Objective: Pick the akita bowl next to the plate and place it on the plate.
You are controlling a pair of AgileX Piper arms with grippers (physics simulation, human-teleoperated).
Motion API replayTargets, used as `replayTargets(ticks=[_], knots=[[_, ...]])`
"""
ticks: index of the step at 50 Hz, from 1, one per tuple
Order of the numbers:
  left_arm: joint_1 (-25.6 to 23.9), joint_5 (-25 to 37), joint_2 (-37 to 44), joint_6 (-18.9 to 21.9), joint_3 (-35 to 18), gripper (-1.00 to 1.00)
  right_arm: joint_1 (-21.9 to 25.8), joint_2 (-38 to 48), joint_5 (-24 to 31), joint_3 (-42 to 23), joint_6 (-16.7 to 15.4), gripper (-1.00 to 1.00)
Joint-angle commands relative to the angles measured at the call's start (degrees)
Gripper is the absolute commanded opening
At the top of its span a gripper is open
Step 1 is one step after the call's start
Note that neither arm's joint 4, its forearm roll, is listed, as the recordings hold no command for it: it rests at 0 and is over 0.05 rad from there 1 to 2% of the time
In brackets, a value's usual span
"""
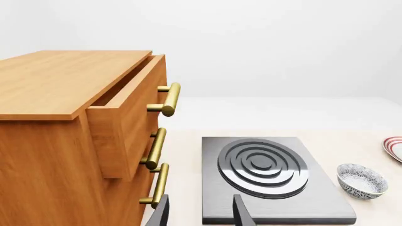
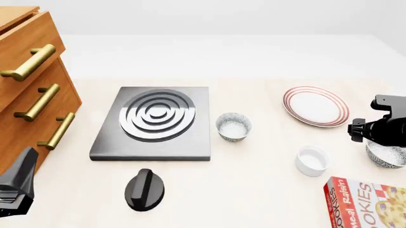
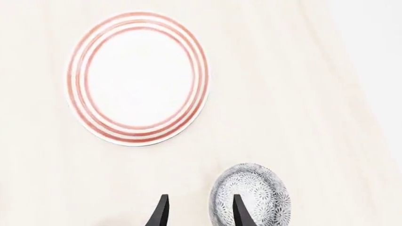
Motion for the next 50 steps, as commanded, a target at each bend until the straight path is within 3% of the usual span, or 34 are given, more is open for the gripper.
replayTargets(ticks=[1,5,6,10,11,15,18,24,26,28,29,33,39,40,45,48,50], knots=[[0.0,0.0,0.0,0.0,0.0,1.00,0.1,2.2,-2.9,0.8,0.0,1.00],[0.0,0.0,0.0,0.0,0.0,1.00,0.5,0.9,-0.9,0.1,0.4,1.00],[0.0,0.0,0.0,0.0,0.0,1.00,0.5,2.3,-3.0,0.8,0.5,1.00],[0.0,0.0,0.0,0.0,0.0,1.00,1.1,1.7,-1.8,0.3,1.0,1.00],[0.0,0.0,0.0,0.0,0.0,1.00,1.0,3.4,-4.3,1.2,0.8,1.00],[0.0,0.0,0.0,0.0,0.0,1.00,0.9,4.3,-5.5,1.6,0.8,1.00],[0.0,0.0,0.0,0.0,0.0,1.00,0.7,2.0,-2.5,0.7,0.8,1.00],[0.0,0.0,0.0,0.0,0.0,1.00,0.9,3.9,-6.0,2.7,1.1,1.00],[0.0,0.0,0.0,0.0,0.0,1.00,1.4,1.8,-4.0,3.1,1.4,1.00],[0.0,0.0,0.0,0.0,0.0,1.00,0.9,3.7,-6.2,3.4,1.1,1.00],[0.0,0.0,0.0,0.0,0.0,1.00,0.6,2.2,-3.8,2.4,1.1,1.00],[0.0,0.0,0.0,0.0,0.0,1.00,0.2,3.9,-5.8,2.9,0.8,1.00],[0.0,0.0,0.0,0.0,0.0,1.00,0.0,2.8,-3.7,2.0,0.2,1.00],[0.0,0.0,0.0,0.0,0.0,1.00,-0.1,5.0,-6.1,2.5,0.0,1.00],[0.0,0.0,0.0,0.0,0.0,1.00,-0.7,6.6,-7.2,2.1,-0.4,1.00],[0.0,0.0,0.0,0.0,0.0,1.00,-0.9,5.4,-4.9,1.1,-0.5,1.00],[0.0,0.0,0.0,0.0,0.0,1.00,-1.3,7.7,-7.6,1.5,-0.7,1.00]])
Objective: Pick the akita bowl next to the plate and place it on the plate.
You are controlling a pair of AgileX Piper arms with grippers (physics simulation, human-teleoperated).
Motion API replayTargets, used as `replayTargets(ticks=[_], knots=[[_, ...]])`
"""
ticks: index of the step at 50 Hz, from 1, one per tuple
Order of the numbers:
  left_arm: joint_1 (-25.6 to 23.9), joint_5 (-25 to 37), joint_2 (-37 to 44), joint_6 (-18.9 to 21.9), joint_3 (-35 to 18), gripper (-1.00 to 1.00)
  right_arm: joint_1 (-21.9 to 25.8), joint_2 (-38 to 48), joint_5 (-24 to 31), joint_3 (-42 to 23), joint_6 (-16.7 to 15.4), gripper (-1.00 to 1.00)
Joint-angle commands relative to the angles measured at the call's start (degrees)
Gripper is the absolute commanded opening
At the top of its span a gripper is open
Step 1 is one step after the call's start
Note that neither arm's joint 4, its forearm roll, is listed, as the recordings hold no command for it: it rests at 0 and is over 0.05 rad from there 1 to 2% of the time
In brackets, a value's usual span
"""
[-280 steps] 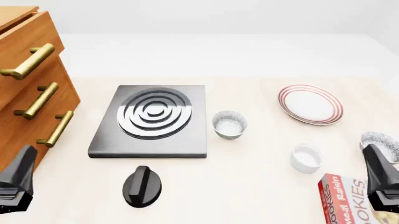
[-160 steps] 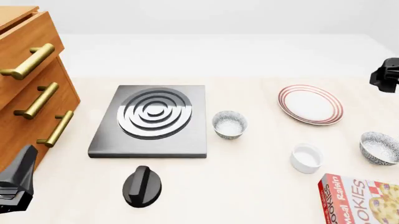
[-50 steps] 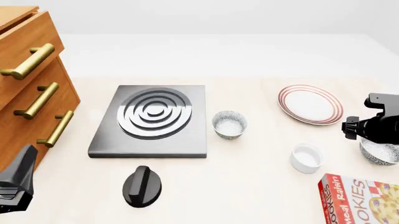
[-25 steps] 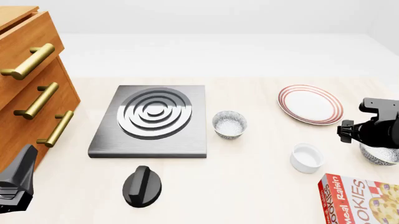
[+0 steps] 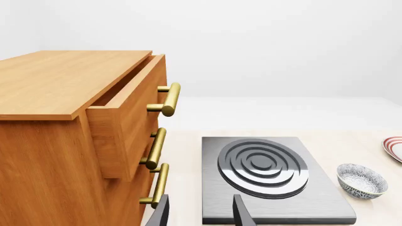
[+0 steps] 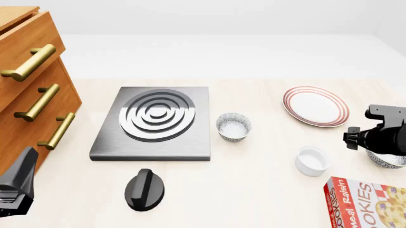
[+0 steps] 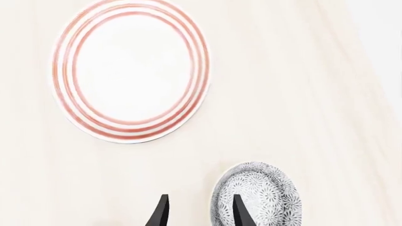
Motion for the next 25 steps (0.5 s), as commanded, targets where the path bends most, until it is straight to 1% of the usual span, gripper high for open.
replayTargets(ticks=[1,3,4,5,6,7,9,10,11,14,16,17,20,22,23,24,25], knots=[[0.0,0.0,0.0,0.0,0.0,1.00,-1.0,3.1,-2.2,-0.4,-0.5,1.00],[0.0,0.0,0.0,0.0,0.0,1.00,-1.1,3.4,-2.2,-0.6,-0.7,1.00],[0.0,0.0,0.0,0.0,0.0,1.00,-1.0,2.4,-0.6,-1.2,-0.6,1.00],[0.0,0.0,0.0,0.0,0.0,1.00,-1.1,4.0,-2.6,-0.7,-0.7,1.00],[0.0,0.0,0.0,0.0,0.0,1.00,-1.1,4.0,-2.6,-0.6,-0.7,1.00],[0.0,0.0,0.0,0.0,0.0,1.00,-1.1,3.0,-1.1,-1.1,-0.6,1.00],[0.0,0.0,0.0,0.0,0.0,1.00,-1.0,4.4,-2.5,-0.6,-0.7,1.00],[0.0,0.0,0.0,0.0,0.0,1.00,-1.0,3.9,-1.6,-0.9,-0.9,1.00],[0.0,0.0,0.0,0.0,0.0,1.00,-1.1,5.6,-3.8,-0.2,-1.0,1.00],[0.0,0.0,0.0,0.0,0.0,1.00,-1.2,5.8,-4.0,-0.1,-0.9,1.00],[0.0,0.0,0.0,0.0,0.0,1.00,-1.5,4.1,-1.7,-0.5,-1.1,1.00],[0.0,0.0,0.0,0.0,0.0,1.00,-1.5,5.9,-4.0,0.1,-1.0,1.00],[0.0,0.0,0.0,0.0,0.0,1.00,-1.2,6.3,-4.4,0.6,-1.1,1.00],[0.0,0.0,0.0,0.0,0.0,1.00,-1.6,4.6,-1.8,-0.5,-1.3,1.00],[0.0,0.0,0.0,0.0,0.0,1.00,-1.7,5.9,-3.6,0.2,-1.4,1.00],[0.0,0.0,0.0,0.0,0.0,1.00,-1.7,4.6,-1.9,-0.3,-1.3,1.00],[0.0,0.0,0.0,0.0,0.0,1.00,-1.9,4.2,-1.6,0.0,-1.4,1.00]])
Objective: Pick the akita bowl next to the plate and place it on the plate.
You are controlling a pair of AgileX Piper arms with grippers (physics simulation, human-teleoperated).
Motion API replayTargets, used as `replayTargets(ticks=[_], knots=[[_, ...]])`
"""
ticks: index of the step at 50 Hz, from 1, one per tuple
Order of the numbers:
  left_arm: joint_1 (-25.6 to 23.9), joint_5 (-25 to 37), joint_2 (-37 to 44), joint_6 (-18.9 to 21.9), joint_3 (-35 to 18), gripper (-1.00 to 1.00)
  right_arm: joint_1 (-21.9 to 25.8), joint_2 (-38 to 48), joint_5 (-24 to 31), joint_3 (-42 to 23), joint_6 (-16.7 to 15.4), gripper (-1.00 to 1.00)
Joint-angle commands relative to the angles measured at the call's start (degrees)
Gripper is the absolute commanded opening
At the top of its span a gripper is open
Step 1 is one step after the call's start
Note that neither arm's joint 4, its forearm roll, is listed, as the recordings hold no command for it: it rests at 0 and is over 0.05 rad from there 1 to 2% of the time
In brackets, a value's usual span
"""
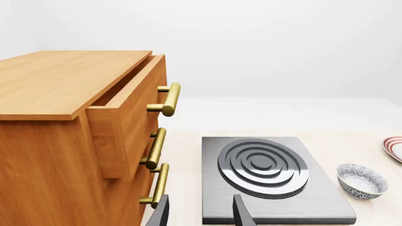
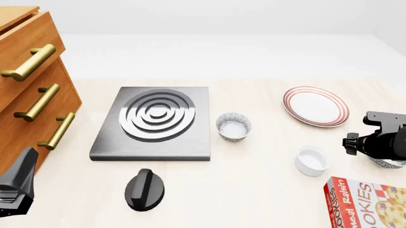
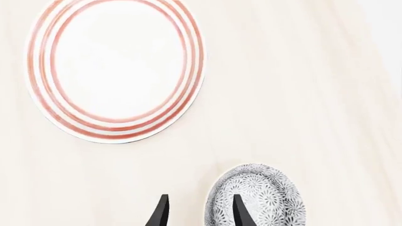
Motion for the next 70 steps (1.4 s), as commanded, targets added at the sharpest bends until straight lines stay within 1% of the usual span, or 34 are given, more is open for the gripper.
replayTargets(ticks=[1,4,10,11,12,13,16,17,18,20,22,23,24,25,26,28,30,31,34,35,36,37,38,39,41,43,44,47,50,59,67,68,69,70], knots=[[0.0,0.0,0.0,0.0,0.0,1.00,-0.7,1.0,-0.8,0.5,-0.4,1.00],[0.0,0.0,0.0,0.0,0.0,1.00,-0.8,2.0,-2.3,1.2,-0.4,1.00],[0.0,0.0,0.0,0.0,0.0,1.00,-0.8,1.8,-2.3,1.3,-0.4,1.00],[0.0,0.0,0.0,0.0,0.0,1.00,-1.2,1.6,-2.2,1.1,-0.7,-1.00],[0.0,0.0,0.0,0.0,0.0,1.00,-0.9,-0.4,0.4,0.6,-0.6,-1.00],[0.0,0.0,0.0,0.0,0.0,1.00,-0.5,-1.2,1.0,0.7,-0.4,-1.00],[0.0,0.0,0.0,0.0,0.0,1.00,-0.7,-1.7,1.8,0.0,-0.8,-1.00],[0.0,0.0,0.0,0.0,0.0,1.00,-0.6,-0.5,-0.1,0.7,-0.7,-1.00],[0.0,0.0,0.0,0.0,0.0,1.00,-0.7,-2.0,1.7,0.2,-0.8,-1.00],[0.0,0.0,0.0,0.0,0.0,1.00,-0.6,-0.6,-0.3,0.9,-0.9,-1.00],[0.0,0.0,0.0,0.0,0.0,1.00,-0.6,-0.6,-0.4,0.9,-0.9,-1.00],[0.0,0.0,0.0,0.0,0.0,1.00,-0.5,-2.7,2.3,0.3,-0.9,-1.00],[0.0,0.0,0.0,0.0,0.0,1.00,-0.3,-1.9,0.9,0.9,-1.1,-1.00],[0.0,0.0,0.0,0.0,0.0,1.00,-0.2,-2.2,1.1,0.9,-1.1,-1.00],[0.0,0.0,0.0,0.0,0.0,1.00,-0.1,-3.7,2.9,0.4,-1.2,-1.00],[0.0,0.0,0.0,0.0,0.0,1.00,-0.1,-5.8,5.8,-0.7,-2.1,-1.00],[0.0,0.0,0.0,0.0,0.0,1.00,0.0,-5.3,4.4,-0.1,-2.1,-1.00],[0.0,0.0,0.0,0.0,0.0,1.00,0.0,-7.6,7.3,-1.3,-2.7,-1.00],[0.0,0.0,0.0,0.0,0.0,1.00,0.1,-8.1,7.2,-1.2,-3.2,-1.00],[0.0,0.0,0.0,0.0,0.0,1.00,-0.7,-8.3,7.5,-1.4,-5.3,-1.00],[0.0,0.0,0.0,0.0,0.0,1.00,-1.2,-8.1,7.5,-1.5,-6.3,-1.00],[0.0,0.0,0.0,0.0,0.0,1.00,-0.9,-8.6,8.1,-1.6,-5.8,-1.00],[0.0,0.0,0.0,0.0,0.0,1.00,-0.7,-10.9,11.2,-2.8,-5.5,-1.00],[0.0,0.0,0.0,0.0,0.0,1.00,-0.6,-11.4,12.1,-3.3,-5.6,-1.00],[0.0,0.0,0.0,0.0,0.0,1.00,-0.2,-12.4,12.9,-3.3,-5.9,-1.00],[0.0,0.0,0.0,0.0,0.0,1.00,0.0,-12.0,11.6,-2.7,-5.9,-1.00],[0.0,0.0,0.0,0.0,0.0,1.00,0.0,-14.4,15.3,-4.8,-6.2,-1.00],[0.0,0.0,0.0,0.0,0.0,1.00,0.3,-15.1,15.4,-4.7,-6.6,-1.00],[0.0,0.0,0.0,0.0,0.0,1.00,1.0,-18.0,19.4,-7.0,-7.4,-1.00],[0.0,0.0,0.0,0.0,0.0,1.00,3.8,-20.9,25.1,-12.0,-8.5,-1.00],[0.0,0.0,0.0,0.0,0.0,1.00,5.7,-19.4,27.4,-17.0,-9.4,-1.00],[0.0,0.0,0.0,0.0,0.0,1.00,6.2,-18.4,25.9,-16.7,-9.5,-1.00],[0.0,0.0,0.0,0.0,0.0,1.00,6.5,-18.5,27.6,-18.4,-9.6,-1.00],[0.0,0.0,0.0,0.0,0.0,1.00,6.8,-18.2,27.4,-18.7,-9.8,-1.00]])
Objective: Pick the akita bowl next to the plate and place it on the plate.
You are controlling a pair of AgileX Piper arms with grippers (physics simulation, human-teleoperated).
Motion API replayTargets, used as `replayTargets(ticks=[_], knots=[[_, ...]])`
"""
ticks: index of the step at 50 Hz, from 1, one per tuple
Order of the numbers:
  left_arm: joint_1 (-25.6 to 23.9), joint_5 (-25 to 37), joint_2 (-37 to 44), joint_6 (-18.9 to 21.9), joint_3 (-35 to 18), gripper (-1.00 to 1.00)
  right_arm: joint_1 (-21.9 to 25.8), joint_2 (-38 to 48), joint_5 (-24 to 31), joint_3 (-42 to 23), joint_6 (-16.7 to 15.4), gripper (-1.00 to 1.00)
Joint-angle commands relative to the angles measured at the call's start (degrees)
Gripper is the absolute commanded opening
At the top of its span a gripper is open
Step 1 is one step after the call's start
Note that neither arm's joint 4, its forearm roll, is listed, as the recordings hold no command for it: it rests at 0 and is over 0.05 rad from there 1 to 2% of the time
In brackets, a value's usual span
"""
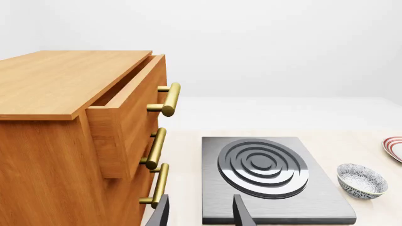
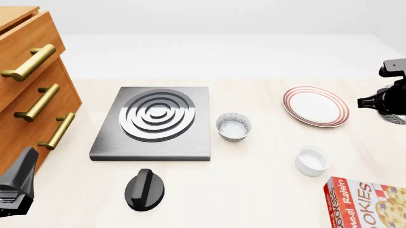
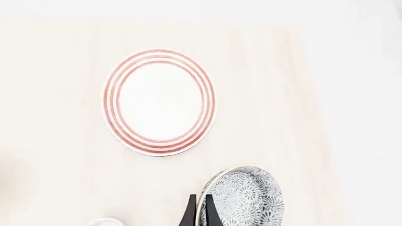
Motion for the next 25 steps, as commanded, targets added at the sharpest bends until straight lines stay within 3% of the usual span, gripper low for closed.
replayTargets(ticks=[1,25], knots=[[0.0,0.0,0.0,0.0,0.0,1.00,3.2,0.6,4.2,-7.4,-1.5,-1.00],[0.0,0.0,0.0,0.0,0.0,1.00,7.0,6.9,7.0,-18.4,-3.4,-1.00]])
